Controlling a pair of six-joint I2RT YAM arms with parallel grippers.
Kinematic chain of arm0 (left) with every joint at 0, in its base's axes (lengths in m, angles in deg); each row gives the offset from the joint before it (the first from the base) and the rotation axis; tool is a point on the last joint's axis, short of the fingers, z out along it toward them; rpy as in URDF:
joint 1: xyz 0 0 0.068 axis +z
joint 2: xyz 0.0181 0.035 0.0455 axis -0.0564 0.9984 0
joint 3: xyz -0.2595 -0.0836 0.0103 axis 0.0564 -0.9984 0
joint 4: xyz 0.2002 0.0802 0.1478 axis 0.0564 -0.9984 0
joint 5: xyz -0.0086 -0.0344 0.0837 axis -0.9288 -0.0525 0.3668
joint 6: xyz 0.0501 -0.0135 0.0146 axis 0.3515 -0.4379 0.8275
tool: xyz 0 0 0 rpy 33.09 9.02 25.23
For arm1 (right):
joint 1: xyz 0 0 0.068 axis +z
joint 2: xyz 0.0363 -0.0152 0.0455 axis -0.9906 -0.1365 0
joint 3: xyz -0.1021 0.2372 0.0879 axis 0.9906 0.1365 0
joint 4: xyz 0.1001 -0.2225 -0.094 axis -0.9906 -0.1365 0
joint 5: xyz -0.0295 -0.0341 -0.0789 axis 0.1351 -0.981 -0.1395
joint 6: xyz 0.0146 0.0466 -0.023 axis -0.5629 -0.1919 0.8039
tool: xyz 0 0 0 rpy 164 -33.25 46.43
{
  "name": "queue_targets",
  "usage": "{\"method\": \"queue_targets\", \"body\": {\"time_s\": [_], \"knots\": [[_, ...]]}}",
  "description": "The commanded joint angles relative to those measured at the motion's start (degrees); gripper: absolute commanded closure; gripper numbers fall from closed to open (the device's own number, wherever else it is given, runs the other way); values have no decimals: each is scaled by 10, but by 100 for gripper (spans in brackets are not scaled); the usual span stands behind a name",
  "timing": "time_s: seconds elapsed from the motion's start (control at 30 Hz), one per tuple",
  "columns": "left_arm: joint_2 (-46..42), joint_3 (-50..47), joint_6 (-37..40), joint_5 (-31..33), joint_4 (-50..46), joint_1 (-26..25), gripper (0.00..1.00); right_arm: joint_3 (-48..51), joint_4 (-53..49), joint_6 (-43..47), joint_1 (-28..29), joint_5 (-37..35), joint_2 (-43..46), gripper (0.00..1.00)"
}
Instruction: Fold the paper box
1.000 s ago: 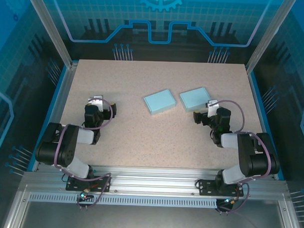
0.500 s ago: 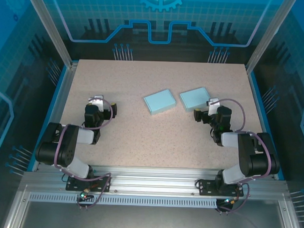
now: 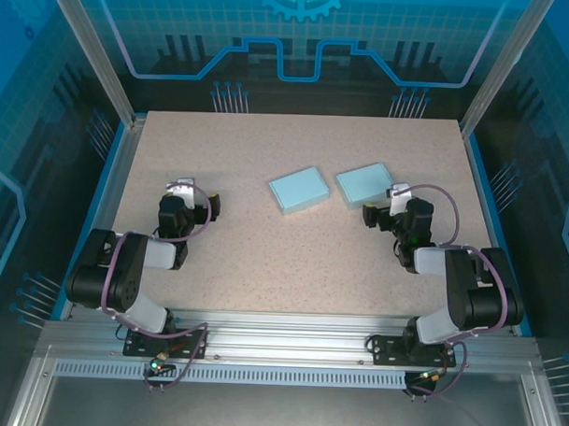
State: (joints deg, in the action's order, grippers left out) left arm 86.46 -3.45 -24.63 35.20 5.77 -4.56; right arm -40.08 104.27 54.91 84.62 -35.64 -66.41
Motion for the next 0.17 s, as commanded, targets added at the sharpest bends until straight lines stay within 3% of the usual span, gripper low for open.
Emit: {"method": "queue_targets", "body": {"time_s": [0.0, 0.13], "knots": [[0, 13, 1, -14, -1, 3, 1, -10, 9, -7, -1, -1, -3, 0], [1, 13, 2, -14, -1, 3, 1, -10, 9, -7, -1, 0, -3, 0]]}}
